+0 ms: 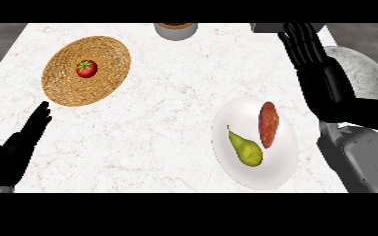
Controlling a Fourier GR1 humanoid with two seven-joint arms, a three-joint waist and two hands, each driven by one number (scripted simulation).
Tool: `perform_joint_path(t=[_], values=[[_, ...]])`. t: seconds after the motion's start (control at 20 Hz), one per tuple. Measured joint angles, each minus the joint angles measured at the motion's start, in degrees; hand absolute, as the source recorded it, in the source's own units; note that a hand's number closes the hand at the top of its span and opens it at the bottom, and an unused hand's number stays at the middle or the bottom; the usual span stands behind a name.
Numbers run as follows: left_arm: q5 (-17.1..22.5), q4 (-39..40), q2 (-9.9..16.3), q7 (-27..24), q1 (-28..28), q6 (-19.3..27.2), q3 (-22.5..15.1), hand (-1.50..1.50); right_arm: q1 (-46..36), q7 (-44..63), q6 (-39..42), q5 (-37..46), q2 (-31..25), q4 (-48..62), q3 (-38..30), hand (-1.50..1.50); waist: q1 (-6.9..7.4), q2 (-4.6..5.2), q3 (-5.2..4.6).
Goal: Pick the pear from the plate and place it in the bowl
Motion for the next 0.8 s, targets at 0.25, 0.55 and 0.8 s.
perform_joint_path(t=[0.25,0.55,0.8], values=[[-0.46,-3.19,-0.89,-0.88,-5.82,1.29,0.3,0.0,-0.46,2.06,14.36,-8.13,2.75,3.12,6.31,1.5,3.77,2.94,2.04],[-2.25,-7.51,-3.76,0.79,-12.31,5.04,-1.37,0.0,-1.11,0.94,29.56,-10.95,0.89,16.08,9.65,-1.5,5.93,4.84,2.85],[-4.04,-8.61,-5.86,4.07,-15.43,7.98,-3.13,0.0,-3.87,-4.56,48.47,-14.77,-2.47,23.47,8.79,-1.5,5.82,4.76,3.05]])
